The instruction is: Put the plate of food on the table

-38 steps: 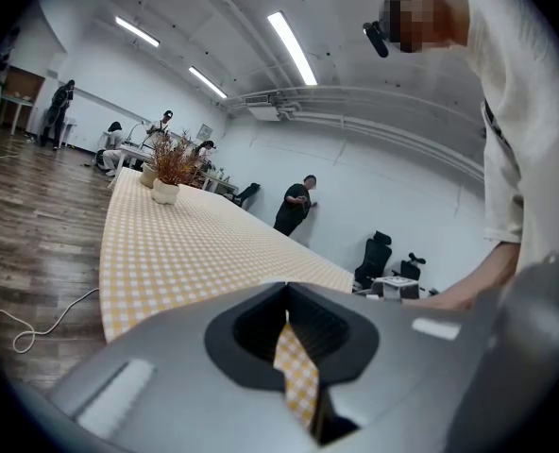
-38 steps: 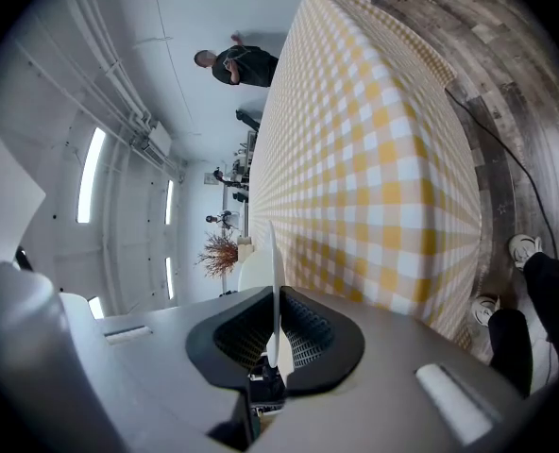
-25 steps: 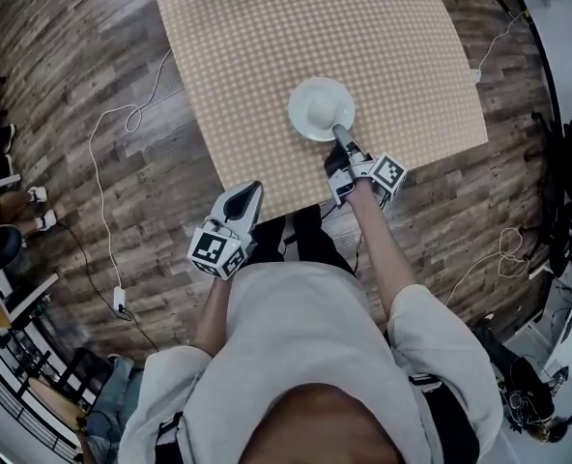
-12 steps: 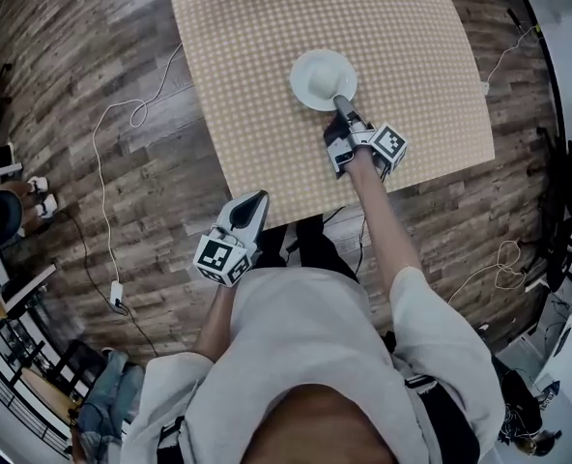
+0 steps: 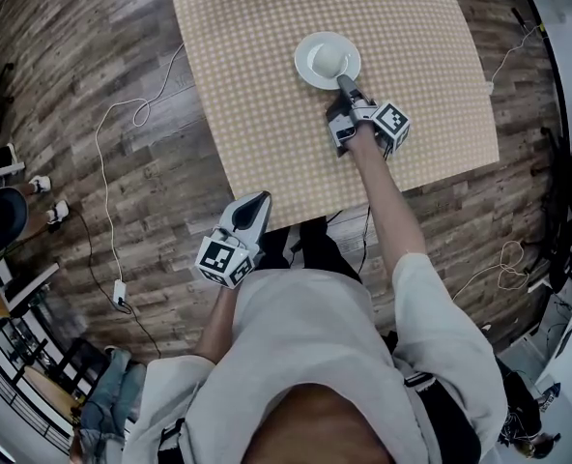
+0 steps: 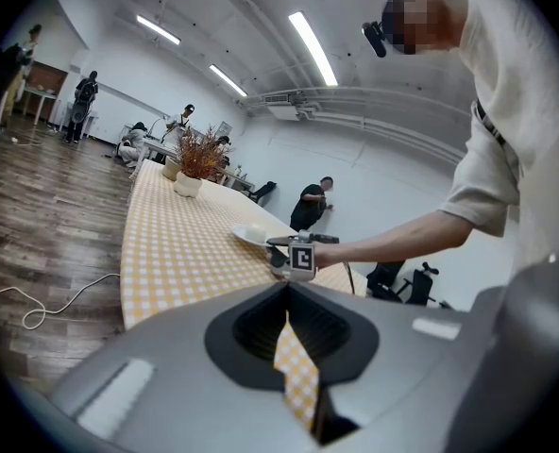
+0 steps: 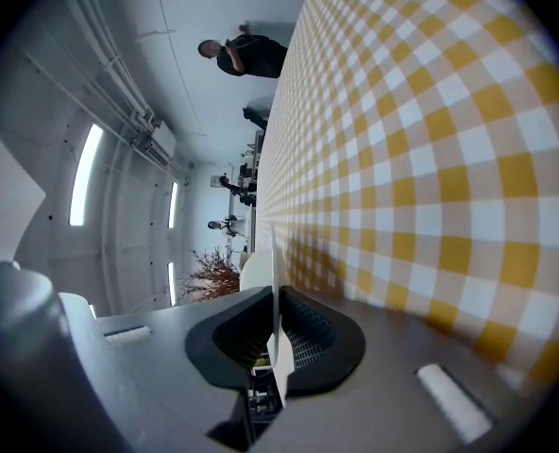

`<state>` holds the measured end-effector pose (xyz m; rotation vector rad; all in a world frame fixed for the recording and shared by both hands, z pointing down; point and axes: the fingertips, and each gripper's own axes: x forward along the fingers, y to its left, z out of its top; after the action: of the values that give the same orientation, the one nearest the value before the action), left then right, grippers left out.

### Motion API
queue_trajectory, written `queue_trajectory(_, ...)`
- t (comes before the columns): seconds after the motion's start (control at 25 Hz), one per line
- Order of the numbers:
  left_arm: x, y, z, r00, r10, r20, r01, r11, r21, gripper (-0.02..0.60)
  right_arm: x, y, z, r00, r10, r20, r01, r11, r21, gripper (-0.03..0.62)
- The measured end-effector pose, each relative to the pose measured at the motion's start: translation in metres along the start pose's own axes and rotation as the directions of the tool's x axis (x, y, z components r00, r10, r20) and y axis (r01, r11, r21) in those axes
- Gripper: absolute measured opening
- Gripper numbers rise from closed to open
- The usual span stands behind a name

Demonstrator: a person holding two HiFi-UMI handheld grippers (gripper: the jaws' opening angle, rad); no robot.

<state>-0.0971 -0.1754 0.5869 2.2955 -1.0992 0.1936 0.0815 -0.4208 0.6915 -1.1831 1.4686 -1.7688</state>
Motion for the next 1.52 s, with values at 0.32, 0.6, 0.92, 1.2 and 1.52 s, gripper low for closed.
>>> queue_trajectory(0.32, -0.002, 0.001, -0.001, 1.000, 0.010, 0.009, -0.010, 1.000, -0.016, 0.009, 0.007, -0.006, 0.002, 0.999, -0.025, 0.021, 0.024, 0.998, 0.057, 0.026)
queue_trajectory(0.6, -0.004, -0.002, -0.002, 1.000, 0.003, 0.017, -0.003, 1.000, -0.022, 0.009, 0.005, -0.011, 0.001, 0.997, -0.075, 0.032, 0.071, 0.991, 0.116, 0.020)
queue_trajectory(0.92, -0.006, -0.001, -0.003, 1.000, 0.003, 0.016, -0.002, 1.000, -0.030, 0.009, 0.007, 0.002, 0.007, 0.997, 0.012, 0.070, -0.025, 0.981, 0.191, 0.135)
queue_trajectory(1.2, -0.009, -0.001, -0.005, 1.000, 0.003, 0.013, -0.003, 1.000, -0.028, 0.009, 0.010, 0.007, 0.001, 0.999, 0.038, -0.008, -0.037, 0.996, 0.080, 0.204)
queue_trajectory(1.52, -0.008, -0.005, -0.004, 1.000, -0.001, 0.014, 0.001, 1.000, -0.029, 0.009, 0.012, 0.009, -0.021, 0.967, -0.135, -0.218, 0.071, 0.958, -0.278, 0.237)
